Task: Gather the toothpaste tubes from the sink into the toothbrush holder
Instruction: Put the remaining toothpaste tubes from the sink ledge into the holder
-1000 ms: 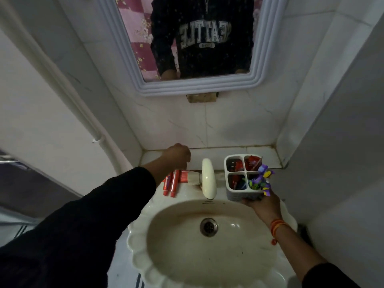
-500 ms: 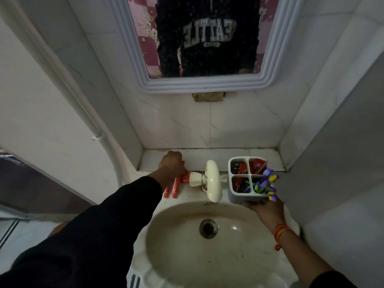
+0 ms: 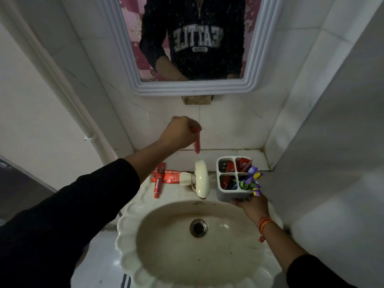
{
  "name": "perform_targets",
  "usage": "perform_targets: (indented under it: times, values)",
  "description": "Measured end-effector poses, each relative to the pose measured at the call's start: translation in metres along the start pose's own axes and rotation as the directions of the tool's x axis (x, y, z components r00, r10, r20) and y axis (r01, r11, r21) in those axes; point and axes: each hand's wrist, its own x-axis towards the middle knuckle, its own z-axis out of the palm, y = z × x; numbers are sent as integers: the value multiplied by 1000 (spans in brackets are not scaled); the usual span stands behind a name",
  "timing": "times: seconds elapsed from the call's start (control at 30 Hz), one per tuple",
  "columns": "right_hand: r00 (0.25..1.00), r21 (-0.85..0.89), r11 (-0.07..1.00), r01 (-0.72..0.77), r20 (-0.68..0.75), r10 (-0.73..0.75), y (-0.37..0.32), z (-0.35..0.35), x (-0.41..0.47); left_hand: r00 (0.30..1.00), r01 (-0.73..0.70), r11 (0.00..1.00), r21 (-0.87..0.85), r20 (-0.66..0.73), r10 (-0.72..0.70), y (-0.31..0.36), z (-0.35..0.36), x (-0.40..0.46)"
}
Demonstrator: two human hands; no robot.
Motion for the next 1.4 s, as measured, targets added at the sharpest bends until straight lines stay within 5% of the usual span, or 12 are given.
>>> perform_targets:
  times: [0.2, 0.5, 0.7, 0.9, 1.13, 1.4]
  values:
    - [1000, -33, 999, 4, -26, -5, -2, 0, -2, 982, -186, 981, -46, 17, 187, 63, -15, -4]
    - [1000, -44, 999, -3, -25, 2, 3, 1, 0, 948, -183, 974, 136, 288, 138, 70, 47, -5]
    - [999, -62, 998, 15, -32, -17, 3, 1, 0, 923, 23, 997, 80, 381, -52, 54, 58, 3]
    - [1000, -52, 998, 18, -22, -19, -1, 1, -3, 956, 179, 971, 156, 207, -209, -3, 48, 3]
    - [1000, -44, 999, 5, -14, -5, 9, 2, 3, 844, 359, 837, 412, 239, -480, -81, 53, -30]
    - [1000, -20, 1000, 17, -4, -17, 5, 1, 1, 794, 517, 803, 298, 182, -579, -115, 82, -50]
